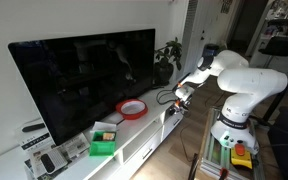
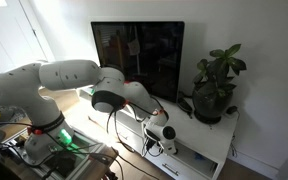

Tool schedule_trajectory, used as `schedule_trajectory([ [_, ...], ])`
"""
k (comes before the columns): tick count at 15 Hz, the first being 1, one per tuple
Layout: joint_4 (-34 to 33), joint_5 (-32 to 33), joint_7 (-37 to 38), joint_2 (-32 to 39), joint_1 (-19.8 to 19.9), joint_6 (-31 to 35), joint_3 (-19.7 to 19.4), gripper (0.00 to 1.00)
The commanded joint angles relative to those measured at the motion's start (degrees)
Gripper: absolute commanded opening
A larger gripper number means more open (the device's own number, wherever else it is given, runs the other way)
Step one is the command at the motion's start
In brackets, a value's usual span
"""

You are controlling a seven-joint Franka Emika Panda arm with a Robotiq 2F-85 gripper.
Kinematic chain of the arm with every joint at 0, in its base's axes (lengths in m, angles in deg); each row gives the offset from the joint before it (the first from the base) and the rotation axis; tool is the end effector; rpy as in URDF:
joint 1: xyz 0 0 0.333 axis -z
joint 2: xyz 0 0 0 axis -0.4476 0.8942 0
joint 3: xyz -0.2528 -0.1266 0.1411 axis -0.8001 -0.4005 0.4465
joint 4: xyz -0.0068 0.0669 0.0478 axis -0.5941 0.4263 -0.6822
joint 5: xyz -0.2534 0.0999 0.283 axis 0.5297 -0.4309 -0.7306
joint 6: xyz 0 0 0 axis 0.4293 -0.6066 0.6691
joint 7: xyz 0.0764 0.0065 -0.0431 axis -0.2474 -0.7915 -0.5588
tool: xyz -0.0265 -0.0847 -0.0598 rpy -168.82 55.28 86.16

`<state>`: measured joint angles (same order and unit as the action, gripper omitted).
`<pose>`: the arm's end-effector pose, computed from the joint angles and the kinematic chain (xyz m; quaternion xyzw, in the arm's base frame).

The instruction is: Move the remote control to the bottom shelf

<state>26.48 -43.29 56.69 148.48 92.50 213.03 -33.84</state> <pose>0.3517 -0.4612 -0.1756 -0.7052 0.6753 -0.0551 0.2089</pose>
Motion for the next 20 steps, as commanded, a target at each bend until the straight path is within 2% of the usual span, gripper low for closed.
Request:
schedule_trajectory([
  [1, 0.59, -1.05, -2.33, 0.12, 1.37, 3.14, 3.26, 0.17],
  [4, 0.91, -4.24, -5.68, 0.05, 1.65, 3.79, 4.2, 0.17],
  [10, 0.21, -10.26, -9.61, 0.1, 0.72, 2.81, 3.71, 0.17],
  [11, 0.05, -11.02, -9.86, 0.1, 0.46, 2.42, 3.47, 0.2],
  [12, -0.06, -11.78, -10.15, 0.1, 0.21, 2.24, 3.26, 0.26],
  [13, -0.21, -12.55, -10.43, 0.1, -0.13, 2.01, 2.99, 0.44],
  [14, -0.3, -13.25, -10.68, 0.1, -0.34, 2.02, 2.87, 0.58],
  [15, -0.41, -13.99, -10.96, 0.1, -0.64, 2.16, 2.66, 0.57],
  [17, -0.6, -15.11, -11.36, 0.1, -0.96, 1.81, 2.39, 0.7],
  [18, -0.65, -15.55, -11.53, 0.1, -1.02, 1.72, 2.34, 0.77],
  [19, -0.69, -15.85, -11.86, 0.1, -0.96, 1.59, 2.37, 0.92],
  [20, -0.68, -16.14, -12.39, 0.1, -0.9, 1.93, 2.42, 1.0],
])
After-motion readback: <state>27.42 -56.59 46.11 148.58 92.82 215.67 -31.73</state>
